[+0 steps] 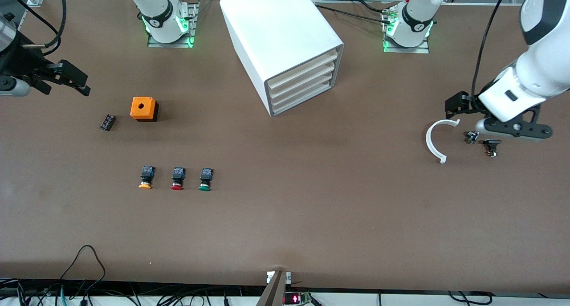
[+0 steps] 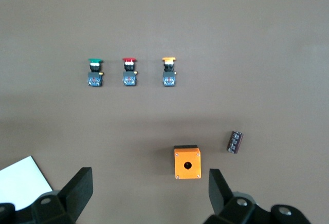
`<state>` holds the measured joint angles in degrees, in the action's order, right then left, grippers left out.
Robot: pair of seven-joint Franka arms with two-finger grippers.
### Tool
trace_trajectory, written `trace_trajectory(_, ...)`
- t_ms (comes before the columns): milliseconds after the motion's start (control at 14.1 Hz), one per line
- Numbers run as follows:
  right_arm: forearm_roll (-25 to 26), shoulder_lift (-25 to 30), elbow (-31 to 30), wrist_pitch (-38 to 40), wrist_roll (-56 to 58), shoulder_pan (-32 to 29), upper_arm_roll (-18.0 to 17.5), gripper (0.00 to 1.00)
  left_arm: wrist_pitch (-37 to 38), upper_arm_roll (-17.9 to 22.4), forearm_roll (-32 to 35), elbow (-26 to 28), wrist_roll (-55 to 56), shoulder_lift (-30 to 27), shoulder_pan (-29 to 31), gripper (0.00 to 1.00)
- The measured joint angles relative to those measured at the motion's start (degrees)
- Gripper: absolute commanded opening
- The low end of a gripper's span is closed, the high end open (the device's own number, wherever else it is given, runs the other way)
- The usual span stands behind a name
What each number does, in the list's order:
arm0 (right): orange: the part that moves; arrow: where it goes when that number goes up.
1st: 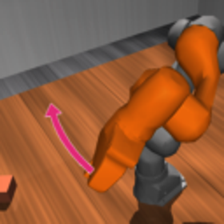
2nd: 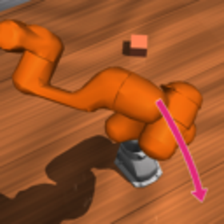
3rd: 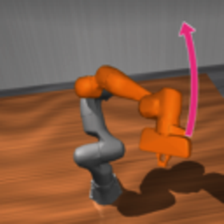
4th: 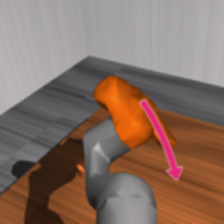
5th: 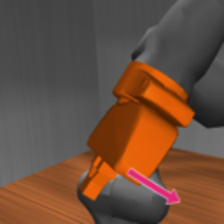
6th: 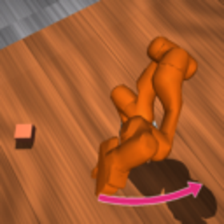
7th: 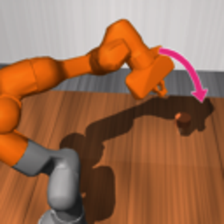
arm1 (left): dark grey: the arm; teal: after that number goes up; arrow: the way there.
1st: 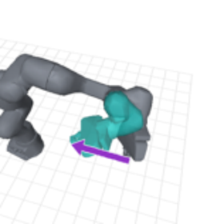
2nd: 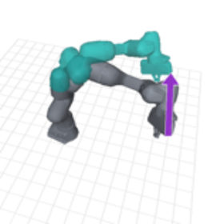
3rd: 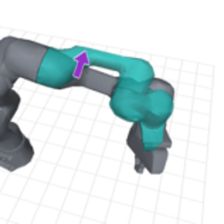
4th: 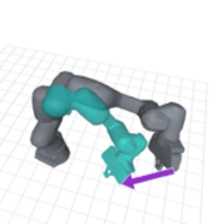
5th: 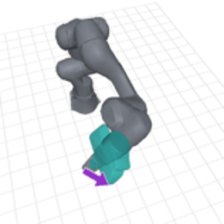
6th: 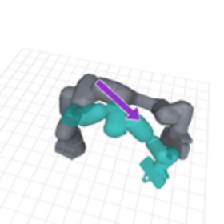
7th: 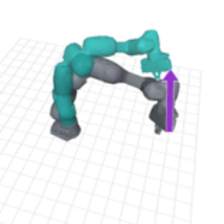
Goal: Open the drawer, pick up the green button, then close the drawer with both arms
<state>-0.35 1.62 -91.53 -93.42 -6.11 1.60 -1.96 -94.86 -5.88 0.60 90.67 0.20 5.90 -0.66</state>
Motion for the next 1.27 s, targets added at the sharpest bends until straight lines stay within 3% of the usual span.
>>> trace_trajectory(425,0.0,-1.4,2.3,1.3,0.0,0.0,0.0,1.0,-3.6,2.3,1.0,7.7,0.0,-7.2,-1.8,1.0)
trace_trajectory(1274,0.6,-2.0,2.4,1.8,0.0,-0.3,0.1,1.0,0.0,2.6,1.7,7.7,-1.9,-7.8,-2.9,1.0)
